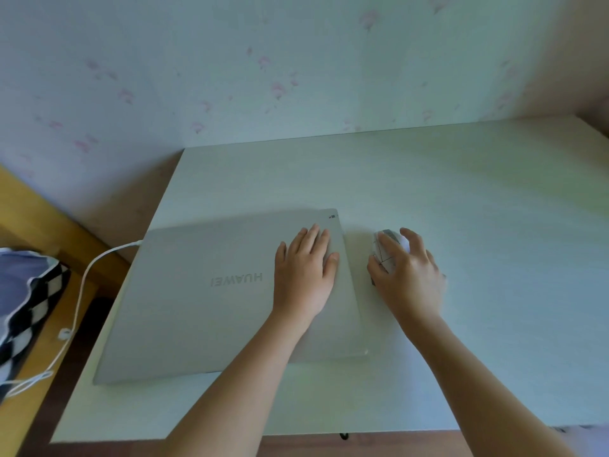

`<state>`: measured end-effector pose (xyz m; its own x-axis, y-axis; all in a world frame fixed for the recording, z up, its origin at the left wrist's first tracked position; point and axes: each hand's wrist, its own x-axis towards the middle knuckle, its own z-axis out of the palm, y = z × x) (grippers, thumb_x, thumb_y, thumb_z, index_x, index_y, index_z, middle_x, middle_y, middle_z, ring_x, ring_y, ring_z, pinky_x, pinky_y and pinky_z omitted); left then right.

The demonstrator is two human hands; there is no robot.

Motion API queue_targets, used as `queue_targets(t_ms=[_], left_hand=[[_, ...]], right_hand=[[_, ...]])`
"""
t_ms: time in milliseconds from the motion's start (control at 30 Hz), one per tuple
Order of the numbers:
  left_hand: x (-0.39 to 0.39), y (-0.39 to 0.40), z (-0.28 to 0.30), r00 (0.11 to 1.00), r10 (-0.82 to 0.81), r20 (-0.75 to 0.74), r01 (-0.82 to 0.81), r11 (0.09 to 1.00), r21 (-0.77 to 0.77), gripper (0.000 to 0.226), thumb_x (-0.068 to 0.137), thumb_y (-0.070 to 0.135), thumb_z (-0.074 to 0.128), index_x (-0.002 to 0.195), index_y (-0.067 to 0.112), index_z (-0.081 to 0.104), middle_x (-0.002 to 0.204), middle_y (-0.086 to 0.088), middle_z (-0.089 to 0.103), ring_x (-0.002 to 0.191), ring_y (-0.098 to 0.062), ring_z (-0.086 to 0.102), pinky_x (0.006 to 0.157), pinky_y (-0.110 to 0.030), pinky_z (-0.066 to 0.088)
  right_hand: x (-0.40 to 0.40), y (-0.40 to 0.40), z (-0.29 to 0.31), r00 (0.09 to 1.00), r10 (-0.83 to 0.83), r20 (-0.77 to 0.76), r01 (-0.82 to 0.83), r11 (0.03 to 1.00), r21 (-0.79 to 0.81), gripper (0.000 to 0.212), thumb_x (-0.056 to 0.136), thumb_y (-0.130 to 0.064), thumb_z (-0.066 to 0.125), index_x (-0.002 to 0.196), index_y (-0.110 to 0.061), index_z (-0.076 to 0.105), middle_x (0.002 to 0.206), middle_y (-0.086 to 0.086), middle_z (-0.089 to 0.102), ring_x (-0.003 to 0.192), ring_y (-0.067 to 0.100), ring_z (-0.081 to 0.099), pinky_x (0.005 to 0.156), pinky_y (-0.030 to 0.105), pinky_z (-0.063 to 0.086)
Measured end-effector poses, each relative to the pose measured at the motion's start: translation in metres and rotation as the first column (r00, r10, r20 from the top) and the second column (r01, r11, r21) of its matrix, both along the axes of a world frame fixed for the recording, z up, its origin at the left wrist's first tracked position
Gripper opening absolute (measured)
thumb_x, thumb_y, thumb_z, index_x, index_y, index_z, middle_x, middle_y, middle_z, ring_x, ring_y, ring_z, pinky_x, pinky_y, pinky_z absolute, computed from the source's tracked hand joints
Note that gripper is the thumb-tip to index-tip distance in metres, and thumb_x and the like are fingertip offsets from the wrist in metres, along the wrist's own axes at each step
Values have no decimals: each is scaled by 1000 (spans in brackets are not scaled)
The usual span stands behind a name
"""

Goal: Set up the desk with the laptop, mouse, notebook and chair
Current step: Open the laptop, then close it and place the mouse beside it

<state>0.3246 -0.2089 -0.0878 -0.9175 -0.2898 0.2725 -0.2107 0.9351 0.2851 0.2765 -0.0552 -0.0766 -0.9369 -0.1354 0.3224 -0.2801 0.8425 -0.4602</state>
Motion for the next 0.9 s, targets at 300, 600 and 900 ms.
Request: queue_targets(t_ms=[300,600,900], left_hand=[[1,1,-2,1000,-12,-5,12,1000,13,58,91,42,24,134,15,52,146,-4,46,136,-22,40,108,-46,34],[2,1,-1,1000,-20,-21,21,999,45,46,94,35,35,128,13,56,141,-6,51,132,-23,44,105,-48,36],[14,-10,35,994,-60,89,50,993,109,39,92,30,53,128,17,56,135,0,54,126,-23,46,96,-38,34]], right_hand=[[2,-5,-15,995,33,-92,-23,994,108,37,76,-24,68,113,-19,67,126,13,60,109,36,59,59,44,54],[2,-7,-14,999,40,-2,-40,995,93,43,83,-28,62,124,-18,59,136,12,53,122,36,49,79,49,51],[14,6,33,983,114,146,-135,981,139,50,90,-37,51,137,-21,47,147,5,42,135,26,35,108,38,28]])
